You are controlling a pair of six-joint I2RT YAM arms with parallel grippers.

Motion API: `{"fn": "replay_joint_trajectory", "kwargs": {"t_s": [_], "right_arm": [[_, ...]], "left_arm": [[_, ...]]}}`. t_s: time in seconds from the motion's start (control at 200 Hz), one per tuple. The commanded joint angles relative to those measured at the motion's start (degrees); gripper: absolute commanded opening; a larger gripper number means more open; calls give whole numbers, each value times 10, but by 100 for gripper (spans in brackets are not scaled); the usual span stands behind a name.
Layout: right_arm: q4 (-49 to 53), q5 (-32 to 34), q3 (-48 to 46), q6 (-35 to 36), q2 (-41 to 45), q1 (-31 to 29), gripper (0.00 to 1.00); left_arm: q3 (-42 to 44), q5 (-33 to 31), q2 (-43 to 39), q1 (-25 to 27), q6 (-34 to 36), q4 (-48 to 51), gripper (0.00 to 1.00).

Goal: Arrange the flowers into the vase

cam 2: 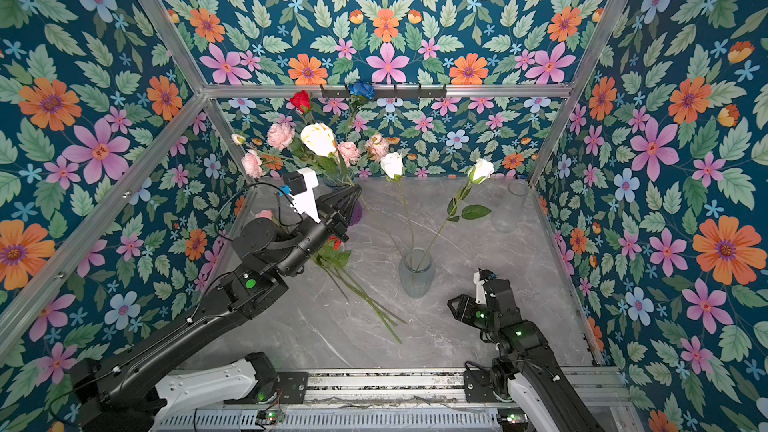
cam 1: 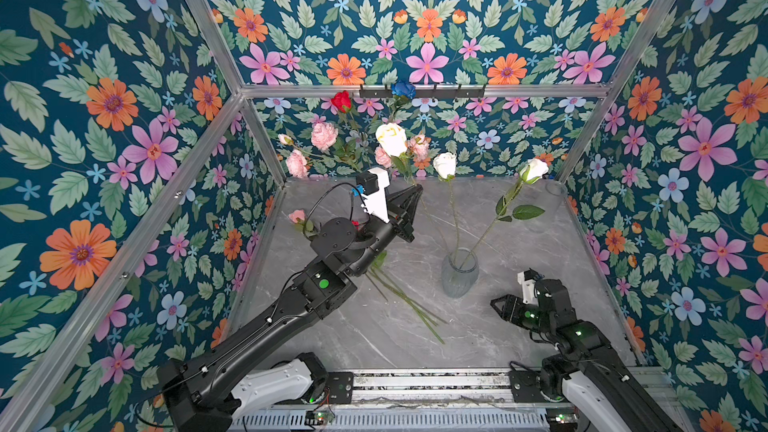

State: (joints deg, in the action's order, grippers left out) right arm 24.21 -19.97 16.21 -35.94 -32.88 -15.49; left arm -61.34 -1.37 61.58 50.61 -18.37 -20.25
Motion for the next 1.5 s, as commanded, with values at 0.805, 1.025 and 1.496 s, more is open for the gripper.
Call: {"fn": "replay_joint_trajectory", "kwargs": {"t_s": [0.805,1.025,1.496], "right_arm": [[-5,1,-4,1,15,0,53],[-6,2,-3,1,14,-1,53],[-8,2,-2,1,4,-2,53]], "left_arm": [[13,-72,13,9,-10,93,82],[38,-156,-63,-27,-26,178,84],[154,-16,-92,-248,-143,250,65]]}}
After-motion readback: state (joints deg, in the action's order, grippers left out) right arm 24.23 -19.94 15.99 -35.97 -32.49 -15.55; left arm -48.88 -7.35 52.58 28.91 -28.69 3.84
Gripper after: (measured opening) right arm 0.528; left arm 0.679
